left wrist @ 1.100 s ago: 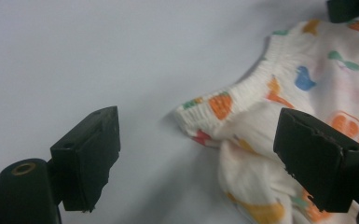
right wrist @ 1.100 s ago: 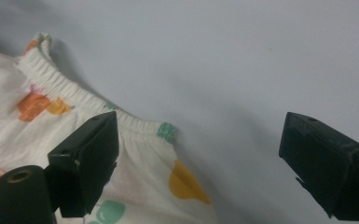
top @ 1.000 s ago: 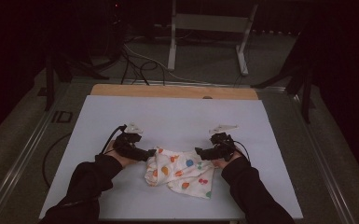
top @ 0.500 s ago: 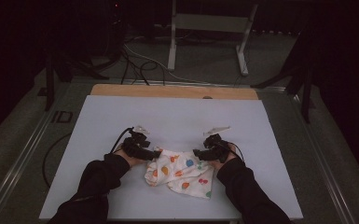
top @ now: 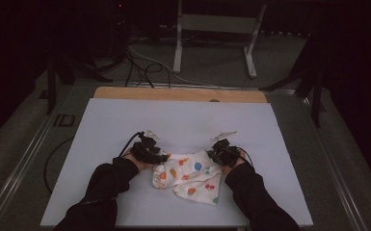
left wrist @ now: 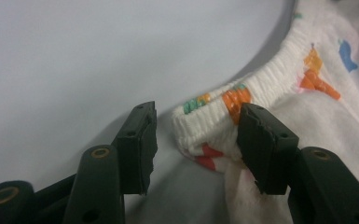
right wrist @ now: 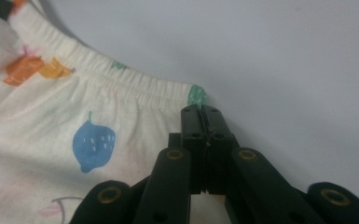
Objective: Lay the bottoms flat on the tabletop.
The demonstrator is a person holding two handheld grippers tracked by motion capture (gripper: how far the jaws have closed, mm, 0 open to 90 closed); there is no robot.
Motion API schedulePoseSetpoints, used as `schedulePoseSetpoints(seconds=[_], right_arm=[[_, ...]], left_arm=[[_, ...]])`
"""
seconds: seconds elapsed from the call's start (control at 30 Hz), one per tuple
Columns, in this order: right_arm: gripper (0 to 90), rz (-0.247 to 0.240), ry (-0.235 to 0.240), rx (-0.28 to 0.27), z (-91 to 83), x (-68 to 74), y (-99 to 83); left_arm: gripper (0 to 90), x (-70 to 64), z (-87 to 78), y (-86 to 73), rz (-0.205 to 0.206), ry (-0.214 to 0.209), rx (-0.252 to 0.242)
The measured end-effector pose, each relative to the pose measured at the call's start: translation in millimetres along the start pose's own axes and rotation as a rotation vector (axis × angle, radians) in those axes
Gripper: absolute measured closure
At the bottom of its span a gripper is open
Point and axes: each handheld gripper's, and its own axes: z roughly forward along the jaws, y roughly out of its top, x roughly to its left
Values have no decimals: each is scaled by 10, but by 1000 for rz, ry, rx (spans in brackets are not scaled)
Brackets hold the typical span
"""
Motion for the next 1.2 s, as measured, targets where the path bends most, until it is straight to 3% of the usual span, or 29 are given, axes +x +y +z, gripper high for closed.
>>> schedulePoseSetpoints(seconds=[0.23,0.37,0.43,0.5,0.83,1.2], right_arm=[[897,12,-46,-42,-78,-30,16],[897,16,-40,-55,-98,-31,21],[897,14,-46,-67,-109,-29,23],[897,17,-40,-78,-124,-27,28],[897,-8,-21,-156,-174,-4,128],[897,6,-35,-198,-173,-78,436]], left_arm=[[563,-61,43,48,72,30,18],[693,-100,48,55,104,18,25],[796,-109,41,57,94,26,14],[843,-102,29,60,93,36,16],[858,-27,-245,207,73,117,-63],[858,46,-471,515,101,215,-95]])
